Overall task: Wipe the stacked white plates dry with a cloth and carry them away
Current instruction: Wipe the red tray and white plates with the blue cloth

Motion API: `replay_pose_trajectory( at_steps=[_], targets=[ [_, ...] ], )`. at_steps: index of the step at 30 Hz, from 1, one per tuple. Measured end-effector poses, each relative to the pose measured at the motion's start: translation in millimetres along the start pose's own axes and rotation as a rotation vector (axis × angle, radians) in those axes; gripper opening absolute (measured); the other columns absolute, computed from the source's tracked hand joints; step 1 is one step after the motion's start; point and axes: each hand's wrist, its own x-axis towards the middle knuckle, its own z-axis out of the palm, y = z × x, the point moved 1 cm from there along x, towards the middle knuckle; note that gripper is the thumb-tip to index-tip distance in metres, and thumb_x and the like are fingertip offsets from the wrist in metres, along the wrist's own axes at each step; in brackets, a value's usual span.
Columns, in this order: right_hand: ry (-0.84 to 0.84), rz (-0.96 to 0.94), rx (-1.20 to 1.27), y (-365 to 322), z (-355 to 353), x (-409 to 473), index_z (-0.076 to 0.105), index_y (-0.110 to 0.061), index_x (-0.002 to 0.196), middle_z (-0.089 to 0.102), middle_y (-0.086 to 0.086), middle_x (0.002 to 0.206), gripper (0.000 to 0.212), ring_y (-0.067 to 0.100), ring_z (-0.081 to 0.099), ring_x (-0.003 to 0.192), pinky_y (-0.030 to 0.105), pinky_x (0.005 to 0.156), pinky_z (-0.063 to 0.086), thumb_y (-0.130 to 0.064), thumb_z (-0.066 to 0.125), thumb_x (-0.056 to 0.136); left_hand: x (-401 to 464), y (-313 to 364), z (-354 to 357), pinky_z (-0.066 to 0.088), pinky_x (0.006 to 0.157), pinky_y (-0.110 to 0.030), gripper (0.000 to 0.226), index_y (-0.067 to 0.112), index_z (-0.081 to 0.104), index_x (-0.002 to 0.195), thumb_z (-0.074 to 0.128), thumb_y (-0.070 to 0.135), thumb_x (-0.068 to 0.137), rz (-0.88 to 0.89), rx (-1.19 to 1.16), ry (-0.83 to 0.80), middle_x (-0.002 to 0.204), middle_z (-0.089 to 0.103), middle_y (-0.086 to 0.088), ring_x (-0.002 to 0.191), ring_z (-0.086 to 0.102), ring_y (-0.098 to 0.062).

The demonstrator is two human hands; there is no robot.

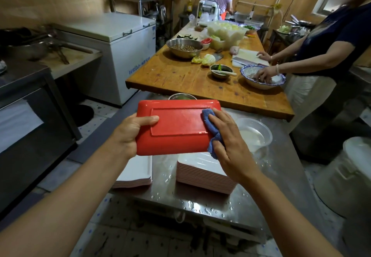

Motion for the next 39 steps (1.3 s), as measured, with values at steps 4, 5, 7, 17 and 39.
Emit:
replay_pose_trajectory(
  at_steps=[4,5,7,17,39],
  targets=[
    [0.103,-0.006,-0.064,1,7,-7,0.045,-0.006,0.136,0.035,0.002,0.145,0.053,0.023,0.029,0.139,0.035,0.116,0.022,-0.011,0.043,0.083,2,-4,7,0.057,0.049,-0.044,0.014,0.014,0.063,0.094,0.064,0.009,0.081,-0.143,-0.027,0.06,0.072,0.072,-0.01,0.059,0.07,-0.027],
    [0.125,-0.014,-0.112,-1,10,-7,0.047,-0.005,0.135,0.039,0.007,0.144,0.053,0.025,0.032,0.137,0.039,0.115,0.023,-0.015,0.041,0.083,3,-4,9,0.057,0.047,-0.043,0.011,0.013,0.063,0.092,0.064,0.01,0.081,-0.163,-0.036,0.069,0.067,0.072,-0.01,0.055,0.069,-0.027],
    [0.127,-0.027,-0.209,-6,19,-7,0.05,-0.004,0.132,0.045,0.012,0.141,0.055,0.03,0.037,0.135,0.046,0.113,0.024,-0.02,0.039,0.081,3,-6,14,0.056,0.05,-0.04,0.01,0.013,0.062,0.092,0.064,0.013,0.083,-0.184,-0.06,0.082,0.065,0.071,-0.01,0.054,0.069,-0.027],
    [0.016,-0.068,-0.137,-55,81,7,0.032,-0.01,0.145,0.028,0.007,0.153,0.057,0.018,0.014,0.145,0.041,0.119,0.007,-0.018,0.045,0.089,4,-20,31,0.057,0.068,-0.037,0.026,0.004,0.061,0.1,0.057,0.028,0.092,-0.108,-0.285,0.095,0.085,0.069,-0.015,0.072,0.068,-0.023],
    [0.06,0.435,0.222,5,83,56,0.047,-0.015,0.122,0.059,0.007,0.101,0.027,0.022,0.059,0.088,0.033,0.076,0.046,-0.024,0.03,0.102,-15,-12,-62,0.054,0.06,-0.042,0.018,0.015,0.062,0.099,0.066,0.021,0.082,-0.004,-0.257,0.227,0.084,0.075,-0.008,0.073,0.072,-0.025]
  ],
)
